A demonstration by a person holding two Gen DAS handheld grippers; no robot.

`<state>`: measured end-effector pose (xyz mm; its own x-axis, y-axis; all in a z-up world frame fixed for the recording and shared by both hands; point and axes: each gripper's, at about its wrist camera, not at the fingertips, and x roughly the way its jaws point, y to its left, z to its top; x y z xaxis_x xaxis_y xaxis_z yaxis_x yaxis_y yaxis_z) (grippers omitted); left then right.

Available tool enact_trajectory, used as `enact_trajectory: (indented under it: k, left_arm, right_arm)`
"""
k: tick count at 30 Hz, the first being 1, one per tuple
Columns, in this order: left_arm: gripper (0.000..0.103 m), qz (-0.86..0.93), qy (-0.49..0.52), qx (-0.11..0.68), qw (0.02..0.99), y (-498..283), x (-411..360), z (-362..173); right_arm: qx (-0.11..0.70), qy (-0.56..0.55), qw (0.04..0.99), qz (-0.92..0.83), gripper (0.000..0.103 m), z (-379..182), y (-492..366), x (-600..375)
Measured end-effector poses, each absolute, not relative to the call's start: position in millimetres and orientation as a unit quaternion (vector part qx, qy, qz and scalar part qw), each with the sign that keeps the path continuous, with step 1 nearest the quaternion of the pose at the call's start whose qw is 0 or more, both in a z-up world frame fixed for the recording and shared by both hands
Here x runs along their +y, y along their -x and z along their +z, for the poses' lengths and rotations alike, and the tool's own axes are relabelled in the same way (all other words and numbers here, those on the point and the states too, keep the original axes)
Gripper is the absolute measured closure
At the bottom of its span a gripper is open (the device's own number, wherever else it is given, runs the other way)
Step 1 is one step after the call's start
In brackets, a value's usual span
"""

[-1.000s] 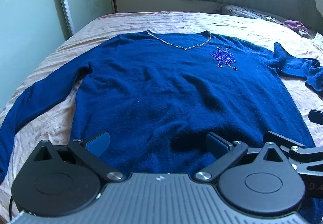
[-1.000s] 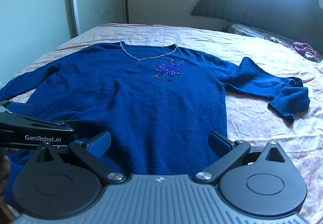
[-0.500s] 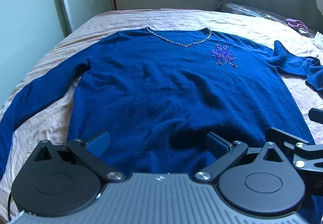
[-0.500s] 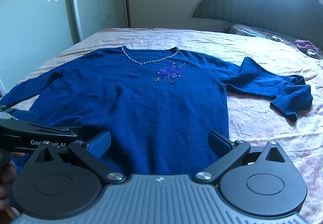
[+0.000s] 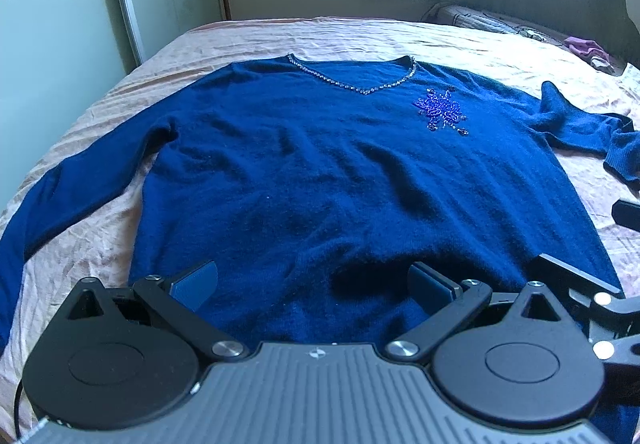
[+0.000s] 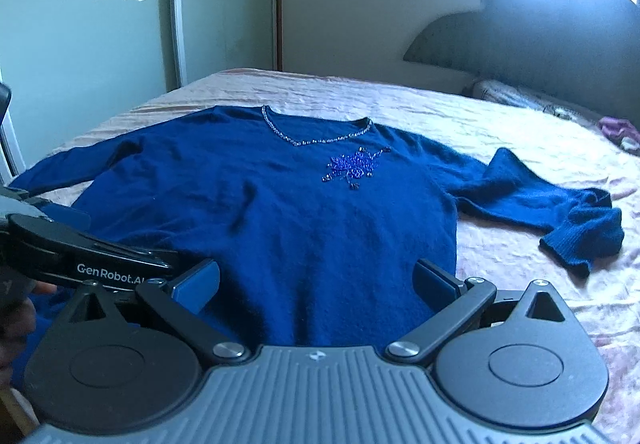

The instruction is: Fold small clothes

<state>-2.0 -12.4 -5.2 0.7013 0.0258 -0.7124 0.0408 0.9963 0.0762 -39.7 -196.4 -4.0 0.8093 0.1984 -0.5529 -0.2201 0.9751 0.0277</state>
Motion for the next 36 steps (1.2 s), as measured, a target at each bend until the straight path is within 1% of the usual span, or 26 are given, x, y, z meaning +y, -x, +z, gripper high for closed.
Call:
enact_trajectory:
  k: [9, 14, 18, 22, 25, 27, 31, 33, 35, 36]
  left_arm:
    - [0.001, -0.013, -0.038, 0.386, 0.922, -3.6, -19.0, -4.0]
    - [0.003, -0.046, -0.021, 0.387, 0.921, -7.4, -26.8, -1.0]
    - [0.002, -0.055, -0.027, 0.368, 0.928, -5.0, -42.4, 7.2]
    - [0.002, -0.065, -0.046, 0.352, 0.933, -5.1, -62.1, 12.1]
    - [0.002, -0.087, -0.044, 0.363, 0.927, -7.2, -72.4, 9.2]
    - [0.002, -0.097, -0.049, 0.369, 0.923, -7.5, -77.8, 5.4]
    - [0.002, -0.101, -0.061, 0.377, 0.919, -8.5, -84.4, -1.4]
    - [0.002, -0.104, -0.053, 0.38, 0.918, -9.6, -83.6, -1.6]
    - [0.002, -0.106, -0.051, 0.381, 0.917, -11.6, -83.2, -0.8]
    - [0.002, -0.105, -0.053, 0.38, 0.917, -12.2, -83.8, 0.0]
  right_arm:
    - [0.299, -0.014, 0.948, 0.11, 0.0, -5.3, 34.6, -213.1]
    - [0.289, -0.008, 0.951, 0.105, 0.0, -6.3, 34.9, -222.6]
    - [0.27, 0.019, 0.96, 0.073, 0.0, -8.8, 35.6, -236.3]
    - [0.247, 0.007, 0.969, 0.026, 0.0, -11.3, 32.8, -272.3]
    - [0.242, -0.025, 0.97, -0.025, 0.0, -14.9, 25.2, -309.8]
    - [0.24, -0.023, 0.969, -0.056, 0.0, -17.8, 19.1, -330.6]
    - [0.254, 0.035, 0.962, -0.096, 0.006, -24.0, 3.8, -348.2]
    - [0.262, 0.066, 0.957, -0.101, 0.014, -29.9, -2.9, -351.2]
    - [0.274, 0.082, 0.953, -0.1, 0.03, -36.6, -12.4, -354.7]
    - [0.282, 0.084, 0.951, -0.096, 0.033, -40.5, -16.7, -357.4]
